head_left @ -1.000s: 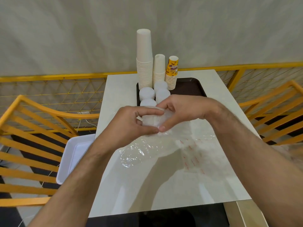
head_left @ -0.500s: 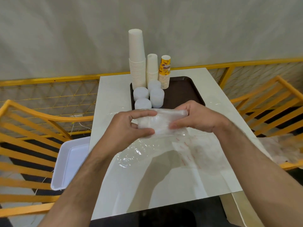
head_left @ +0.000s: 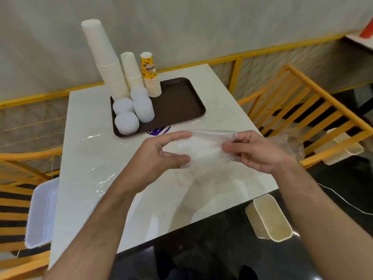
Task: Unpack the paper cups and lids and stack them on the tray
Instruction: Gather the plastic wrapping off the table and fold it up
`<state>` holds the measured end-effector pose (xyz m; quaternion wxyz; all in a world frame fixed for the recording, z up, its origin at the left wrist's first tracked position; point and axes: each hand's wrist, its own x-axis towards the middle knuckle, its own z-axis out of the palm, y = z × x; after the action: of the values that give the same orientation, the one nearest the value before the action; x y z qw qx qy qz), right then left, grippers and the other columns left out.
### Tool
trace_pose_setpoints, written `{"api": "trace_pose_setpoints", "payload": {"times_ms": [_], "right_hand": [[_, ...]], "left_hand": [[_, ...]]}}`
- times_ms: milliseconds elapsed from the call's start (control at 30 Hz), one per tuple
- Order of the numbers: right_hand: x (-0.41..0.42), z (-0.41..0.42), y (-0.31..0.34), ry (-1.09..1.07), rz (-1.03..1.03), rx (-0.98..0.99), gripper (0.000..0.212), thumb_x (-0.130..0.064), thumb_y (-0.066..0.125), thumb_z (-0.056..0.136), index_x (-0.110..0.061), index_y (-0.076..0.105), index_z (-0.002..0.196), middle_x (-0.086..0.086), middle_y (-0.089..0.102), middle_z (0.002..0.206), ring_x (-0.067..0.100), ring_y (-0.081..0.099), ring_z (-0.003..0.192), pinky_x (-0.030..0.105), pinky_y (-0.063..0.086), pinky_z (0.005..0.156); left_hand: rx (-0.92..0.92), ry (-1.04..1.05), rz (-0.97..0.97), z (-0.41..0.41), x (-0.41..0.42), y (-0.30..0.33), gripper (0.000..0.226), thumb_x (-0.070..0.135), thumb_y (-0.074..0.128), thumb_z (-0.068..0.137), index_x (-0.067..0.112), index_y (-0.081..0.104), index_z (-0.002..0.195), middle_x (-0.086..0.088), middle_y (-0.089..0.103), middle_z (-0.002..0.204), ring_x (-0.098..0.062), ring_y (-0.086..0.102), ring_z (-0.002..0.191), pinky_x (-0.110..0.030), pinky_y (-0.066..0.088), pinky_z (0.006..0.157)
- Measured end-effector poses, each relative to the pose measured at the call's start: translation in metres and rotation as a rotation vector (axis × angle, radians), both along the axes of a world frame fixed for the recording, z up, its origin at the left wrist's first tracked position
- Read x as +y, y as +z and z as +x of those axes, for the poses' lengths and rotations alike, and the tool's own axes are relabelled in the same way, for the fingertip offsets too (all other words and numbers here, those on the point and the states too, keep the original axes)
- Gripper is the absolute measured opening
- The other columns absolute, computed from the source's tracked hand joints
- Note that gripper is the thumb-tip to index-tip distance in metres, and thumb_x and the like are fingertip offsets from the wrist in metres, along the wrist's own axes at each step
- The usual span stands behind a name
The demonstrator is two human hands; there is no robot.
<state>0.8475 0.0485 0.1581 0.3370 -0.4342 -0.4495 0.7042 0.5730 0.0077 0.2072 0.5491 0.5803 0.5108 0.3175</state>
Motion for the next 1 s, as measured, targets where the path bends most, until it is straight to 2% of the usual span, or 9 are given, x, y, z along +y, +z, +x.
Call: {"api": "trace_pose_setpoints", "payload": {"times_ms": [67, 233, 367, 433, 533, 633, 700, 800, 1000], "right_hand": [[-0.013, 0.045, -0.009, -0.072, -0.024, 0.001, 0.059, -0.022, 0.093, 0.059, 0.003, 0.073, 0.108, 0.020, 0.072, 0.110, 0.025, 0.073, 0.094, 0.038, 0.058, 0.088], [-0.058, 0.164, -0.033, -0.160, -0.131, 0.078, 0.044, -0.010, 0.078, 0.068, -0.007, 0.075, 0.111, 0.019, 0.070, 0.118, 0.026, 0.072, 0.100, 0.041, 0.057, 0.090], [-0.100, 0.254, -0.081, -0.283, -0.260, 0.072, 0.057, -0.022, 0.094, 0.059, -0.010, 0.076, 0.112, 0.017, 0.071, 0.118, 0.027, 0.070, 0.102, 0.043, 0.052, 0.094], [-0.120, 0.289, -0.111, -0.426, -0.329, 0.071, 0.053, -0.020, 0.096, 0.055, -0.012, 0.078, 0.105, 0.014, 0.073, 0.104, 0.020, 0.072, 0.088, 0.034, 0.059, 0.083], [-0.150, 0.323, -0.159, -0.629, -0.465, 0.070, 0.021, -0.007, 0.075, 0.078, -0.010, 0.071, 0.099, 0.001, 0.070, 0.077, 0.007, 0.066, 0.062, 0.024, 0.061, 0.068], [-0.170, 0.340, -0.224, -0.795, -0.634, 0.060, 0.013, 0.000, 0.066, 0.090, -0.013, 0.063, 0.092, -0.003, 0.068, 0.064, 0.004, 0.061, 0.051, 0.021, 0.056, 0.059], [-0.177, 0.345, -0.275, -0.893, -0.730, 0.035, 0.014, 0.001, 0.069, 0.088, -0.012, 0.063, 0.090, 0.002, 0.070, 0.067, 0.007, 0.063, 0.050, 0.019, 0.053, 0.051], [-0.175, 0.341, -0.355, -1.003, -0.817, -0.017, 0.018, 0.002, 0.072, 0.087, -0.011, 0.061, 0.086, 0.008, 0.069, 0.072, 0.009, 0.061, 0.046, 0.017, 0.047, 0.043], [-0.149, 0.328, -0.496, -1.111, -0.852, -0.082, 0.017, 0.005, 0.071, 0.087, -0.007, 0.061, 0.081, 0.018, 0.061, 0.090, 0.021, 0.055, 0.060, 0.018, 0.048, 0.039]], "left_hand": [[-0.010, -0.042, -0.045, 0.039, -0.001, -0.002, 0.053, 0.000, 0.076, 0.081, 0.035, 0.067, 0.121, 0.003, 0.078, 0.092, -0.019, 0.075, 0.089, -0.020, 0.054, 0.089], [0.048, -0.182, -0.074, 0.155, -0.003, -0.025, 0.054, 0.006, 0.078, 0.082, 0.036, 0.065, 0.125, 0.013, 0.072, 0.112, -0.012, 0.075, 0.090, -0.008, 0.048, 0.082], [0.062, -0.157, -0.060, 0.246, -0.009, -0.074, 0.036, 0.012, 0.071, 0.090, 0.033, 0.067, 0.120, 0.000, 0.074, 0.111, -0.012, 0.074, 0.087, -0.021, 0.054, 0.087], [0.234, -0.122, 0.110, 0.286, -0.013, -0.109, 0.026, 0.014, 0.066, 0.093, 0.030, 0.070, 0.111, 0.008, 0.066, 0.121, -0.006, 0.068, 0.088, -0.017, 0.052, 0.084], [0.526, -0.328, 0.343, 0.335, -0.020, -0.163, 0.025, 0.011, 0.060, 0.095, 0.023, 0.071, 0.113, 0.006, 0.057, 0.128, -0.010, 0.053, 0.112, -0.017, 0.039, 0.096], [0.725, -0.545, 0.572, 0.363, -0.019, -0.209, 0.032, 0.003, 0.065, 0.087, 0.015, 0.072, 0.116, -0.007, 0.053, 0.137, -0.025, 0.045, 0.126, -0.037, 0.042, 0.106], [0.757, -0.576, 0.698, 0.369, -0.014, -0.233, 0.037, -0.004, 0.073, 0.076, 0.010, 0.073, 0.110, -0.016, 0.056, 0.132, -0.032, 0.049, 0.121, -0.049, 0.049, 0.096], [0.750, -0.534, 0.828, 0.370, -0.006, -0.261, 0.039, -0.009, 0.075, 0.071, 0.006, 0.073, 0.106, -0.021, 0.056, 0.127, -0.031, 0.040, 0.119, -0.051, 0.046, 0.092], [0.700, -0.423, 1.008, 0.367, 0.000, -0.295, 0.033, 0.004, 0.046, 0.084, 0.003, 0.073, 0.104, -0.023, 0.061, 0.119, -0.032, 0.045, 0.115, -0.039, 0.035, 0.091]]}}
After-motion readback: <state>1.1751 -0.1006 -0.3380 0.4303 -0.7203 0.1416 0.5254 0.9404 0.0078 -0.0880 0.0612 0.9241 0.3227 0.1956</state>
